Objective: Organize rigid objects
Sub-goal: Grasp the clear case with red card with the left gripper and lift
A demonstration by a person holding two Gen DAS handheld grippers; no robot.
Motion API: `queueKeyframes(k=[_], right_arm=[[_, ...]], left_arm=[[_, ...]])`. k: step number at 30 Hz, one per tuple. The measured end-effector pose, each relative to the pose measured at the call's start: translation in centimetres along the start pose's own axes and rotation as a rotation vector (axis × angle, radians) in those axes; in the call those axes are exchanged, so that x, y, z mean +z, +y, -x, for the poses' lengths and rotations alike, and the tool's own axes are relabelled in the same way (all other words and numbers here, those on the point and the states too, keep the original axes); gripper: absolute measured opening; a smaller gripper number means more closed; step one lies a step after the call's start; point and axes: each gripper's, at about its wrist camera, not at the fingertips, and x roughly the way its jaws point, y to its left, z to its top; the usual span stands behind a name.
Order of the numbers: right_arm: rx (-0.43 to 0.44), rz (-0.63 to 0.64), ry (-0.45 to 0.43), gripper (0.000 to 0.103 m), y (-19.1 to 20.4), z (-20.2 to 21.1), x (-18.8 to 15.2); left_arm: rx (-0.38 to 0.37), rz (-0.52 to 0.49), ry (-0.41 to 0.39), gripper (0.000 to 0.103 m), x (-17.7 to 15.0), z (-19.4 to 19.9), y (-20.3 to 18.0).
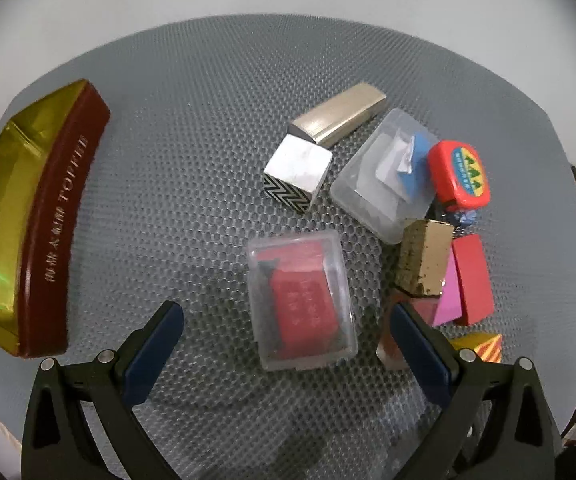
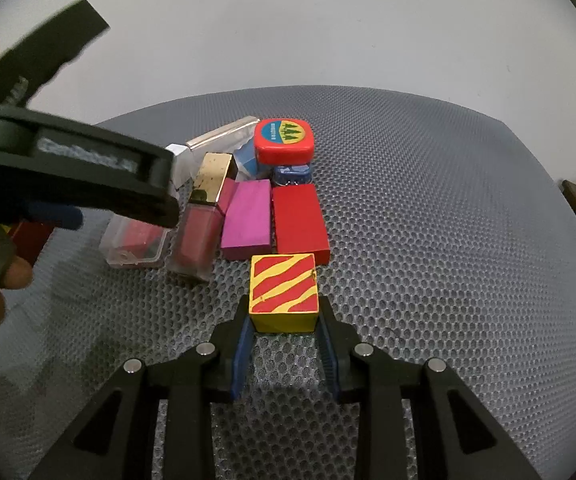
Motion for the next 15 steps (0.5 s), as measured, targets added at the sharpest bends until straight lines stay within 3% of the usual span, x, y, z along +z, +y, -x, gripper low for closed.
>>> queueKeyframes(k=[4, 8, 9, 10, 12, 15], right_arm=[[0.012, -0.008, -0.001, 0.031, -0.8, 0.4, 0.2], [0.015, -0.012, -0.003, 0.031, -0.4, -0.2, 0.8], [0.016, -0.013, -0.004, 0.031, -0.3, -0.3, 1.0], [0.017, -0.013, -0.003, 0.031, -0.2, -0.5, 1.2], [0.018, -0.014, -0.004, 0.031, 0.0, -0.8, 1.6], [0.015, -0.010, -0.005, 0.031, -0.3, -0.9, 1.5]], left_arm=[[0.006, 0.015, -0.002, 0.099, 0.1, -0.7, 0.1], [-0.012, 0.027, 0.022, 0.078, -0.2, -1.5, 0.4], [-0.009, 0.028, 0.022, 0.078, -0.2, -1.6, 0.5], [-0.008, 0.026, 0.007, 0.077, -0.3, -1.4, 0.5], [0.004, 0.014, -0.007, 0.064, -0.5, -1.1, 0.4], [0.009, -0.008, -0.022, 0.053, -0.6, -0.8, 0.4]])
